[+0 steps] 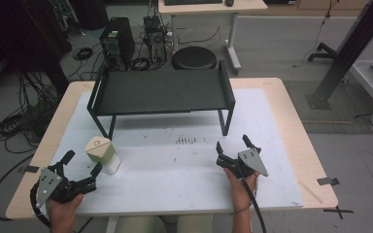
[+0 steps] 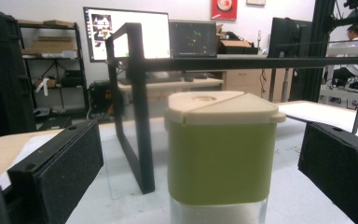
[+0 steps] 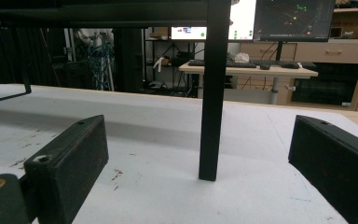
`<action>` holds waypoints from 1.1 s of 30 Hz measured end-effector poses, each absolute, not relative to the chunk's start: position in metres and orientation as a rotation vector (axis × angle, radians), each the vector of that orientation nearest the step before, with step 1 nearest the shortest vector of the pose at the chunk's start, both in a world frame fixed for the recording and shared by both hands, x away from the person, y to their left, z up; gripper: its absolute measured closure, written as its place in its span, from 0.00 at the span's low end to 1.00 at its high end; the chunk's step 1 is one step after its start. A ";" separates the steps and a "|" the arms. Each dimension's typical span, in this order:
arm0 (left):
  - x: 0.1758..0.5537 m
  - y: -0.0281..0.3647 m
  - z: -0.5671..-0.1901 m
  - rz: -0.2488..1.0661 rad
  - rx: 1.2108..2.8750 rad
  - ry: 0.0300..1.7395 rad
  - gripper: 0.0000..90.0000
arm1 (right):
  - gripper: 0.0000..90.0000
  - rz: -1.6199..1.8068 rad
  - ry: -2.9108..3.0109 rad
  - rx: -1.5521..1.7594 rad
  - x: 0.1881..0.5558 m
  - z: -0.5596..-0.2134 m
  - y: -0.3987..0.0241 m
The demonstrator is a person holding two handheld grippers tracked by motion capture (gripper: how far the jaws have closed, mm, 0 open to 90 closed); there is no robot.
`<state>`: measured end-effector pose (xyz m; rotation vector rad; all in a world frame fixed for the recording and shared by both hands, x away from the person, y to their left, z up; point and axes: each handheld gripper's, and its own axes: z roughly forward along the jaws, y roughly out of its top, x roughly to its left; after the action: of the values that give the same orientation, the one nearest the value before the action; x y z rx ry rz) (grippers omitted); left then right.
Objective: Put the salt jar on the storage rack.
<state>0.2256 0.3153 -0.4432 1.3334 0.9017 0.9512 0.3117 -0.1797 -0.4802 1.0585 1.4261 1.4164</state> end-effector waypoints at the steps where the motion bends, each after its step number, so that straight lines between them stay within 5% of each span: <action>1: 0.227 0.313 -0.444 0.951 1.340 0.901 0.00 | 0.06 1.417 1.426 1.059 0.312 -0.480 -0.180; 33: 0.259 0.289 -0.460 0.932 1.347 0.916 0.00 | 0.06 1.422 1.426 1.054 0.312 -0.480 -0.180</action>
<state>0.2595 0.2894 -0.4603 1.3467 0.9162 0.9320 0.3117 -0.1802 -0.4802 1.0538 1.4258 1.4216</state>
